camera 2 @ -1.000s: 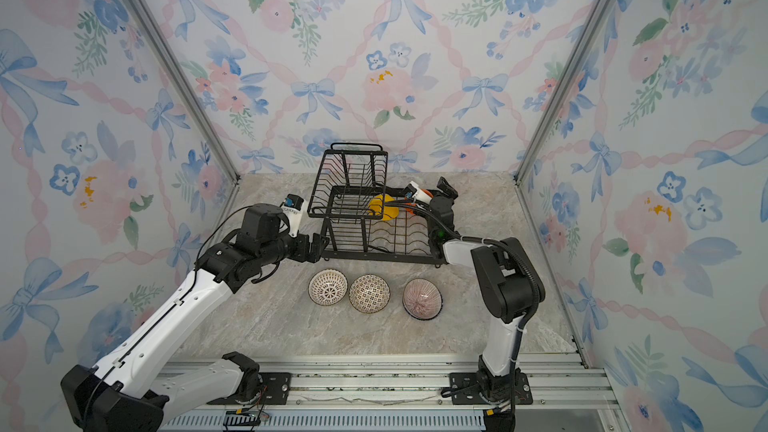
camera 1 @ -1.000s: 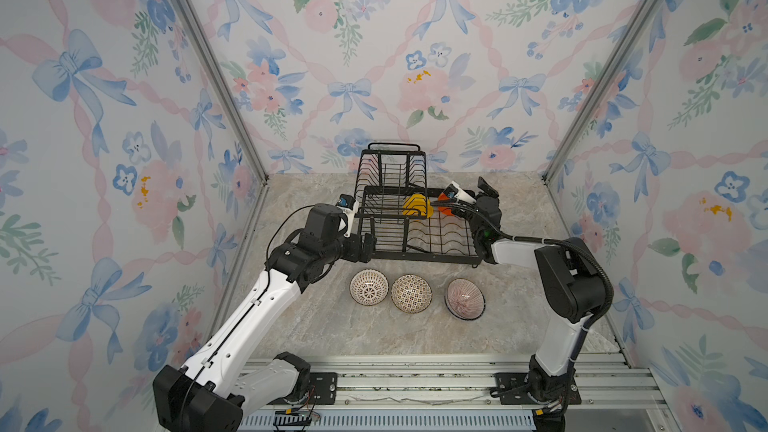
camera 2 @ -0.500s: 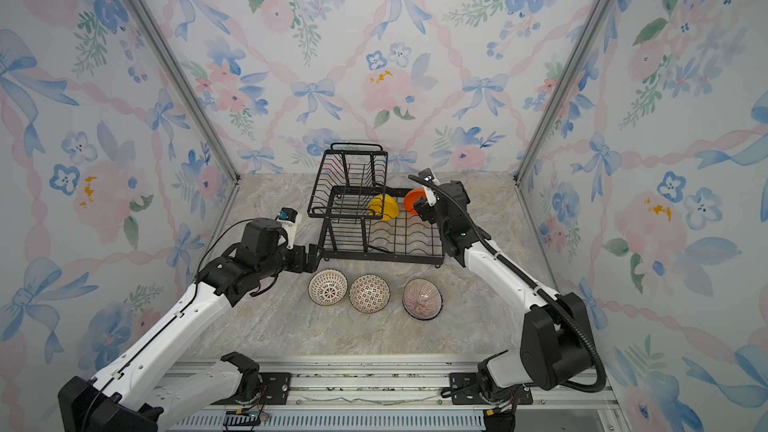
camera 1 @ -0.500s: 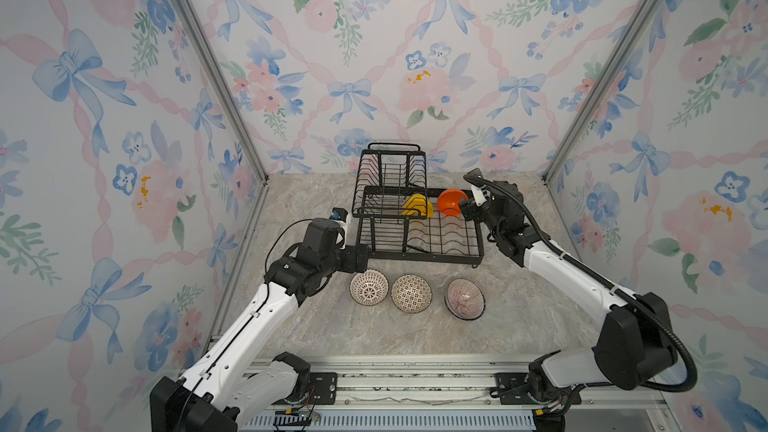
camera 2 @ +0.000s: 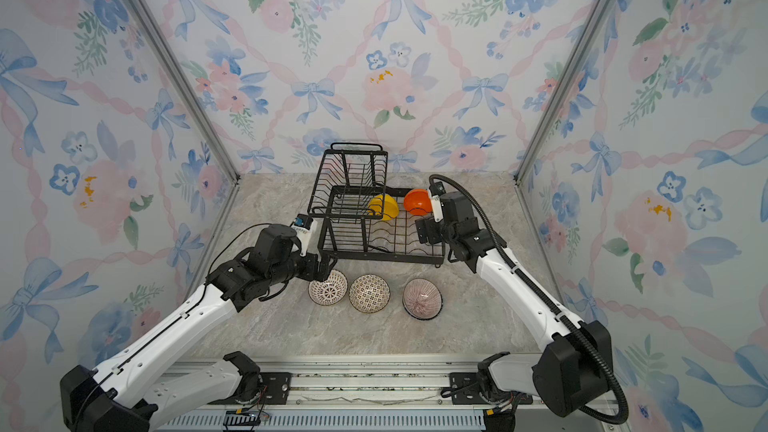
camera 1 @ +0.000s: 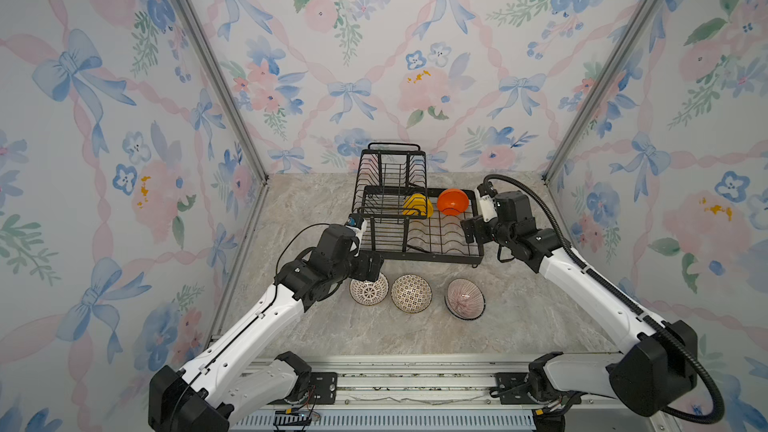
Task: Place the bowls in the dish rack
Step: 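Reach the left gripper down to the pink-striped bowl's rim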
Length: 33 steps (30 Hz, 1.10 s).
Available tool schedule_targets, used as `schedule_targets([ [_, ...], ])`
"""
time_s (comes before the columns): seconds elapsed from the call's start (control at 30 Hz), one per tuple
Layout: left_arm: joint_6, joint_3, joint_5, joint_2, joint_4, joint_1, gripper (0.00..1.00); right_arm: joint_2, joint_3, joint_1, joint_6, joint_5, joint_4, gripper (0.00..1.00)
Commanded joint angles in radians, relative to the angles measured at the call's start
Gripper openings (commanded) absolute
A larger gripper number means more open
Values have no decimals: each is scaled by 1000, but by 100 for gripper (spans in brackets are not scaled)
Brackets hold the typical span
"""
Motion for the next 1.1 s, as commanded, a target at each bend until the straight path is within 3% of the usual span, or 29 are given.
schedule_targets([
  [0.0,-18,57,-34,66,12,-68,98,-26,37,5,33,-29,-66,97],
  [0.33,-7,236,29,356,48,-274,98,-17,46,-10,36,-29,-98,97],
  [0.63,-20,381,77,588,48,-368,94,-11,59,-40,36,-73,-108,97],
  [1.07,-69,462,108,727,43,-398,71,29,59,-72,22,-115,-85,97],
])
